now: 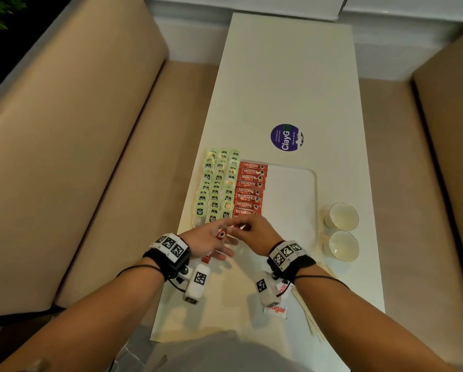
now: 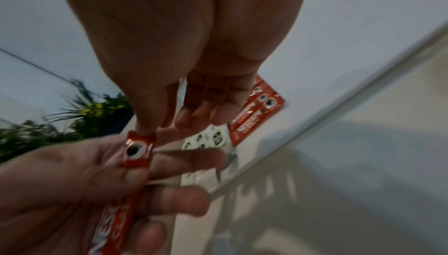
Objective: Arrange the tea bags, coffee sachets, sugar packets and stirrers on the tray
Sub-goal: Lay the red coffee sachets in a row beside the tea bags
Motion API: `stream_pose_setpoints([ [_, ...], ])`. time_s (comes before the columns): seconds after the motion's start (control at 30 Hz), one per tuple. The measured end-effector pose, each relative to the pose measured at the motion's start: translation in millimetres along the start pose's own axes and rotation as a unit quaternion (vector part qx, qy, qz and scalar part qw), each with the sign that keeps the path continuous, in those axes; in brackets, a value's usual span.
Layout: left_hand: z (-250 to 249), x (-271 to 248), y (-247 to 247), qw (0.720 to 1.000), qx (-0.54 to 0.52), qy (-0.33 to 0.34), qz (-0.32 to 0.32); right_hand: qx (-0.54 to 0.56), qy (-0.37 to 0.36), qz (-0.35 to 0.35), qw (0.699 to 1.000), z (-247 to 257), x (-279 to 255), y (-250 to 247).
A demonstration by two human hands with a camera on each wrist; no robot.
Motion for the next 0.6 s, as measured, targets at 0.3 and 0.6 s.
stream_pose_setpoints([
  [0.3, -7, 3, -17, 0.995, -0.008, 0.045, -0.093, 0.017, 0.026, -0.046, 0.998, 3, -2, -12],
  [0.6, 8, 7, -42, 0.973, -0.016, 0.045, -0.224, 0.004, 0.113, -0.085, 0.99, -24, -9, -29],
])
Point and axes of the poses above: each hand's wrist, its own x-axis towards the middle knuckle, its own y-axis out of the palm, z = x × y, the point moved 6 cm from there along x, towards the middle knuckle, and after that the axes turned 2 degrees about z, right-handed, at the moved point
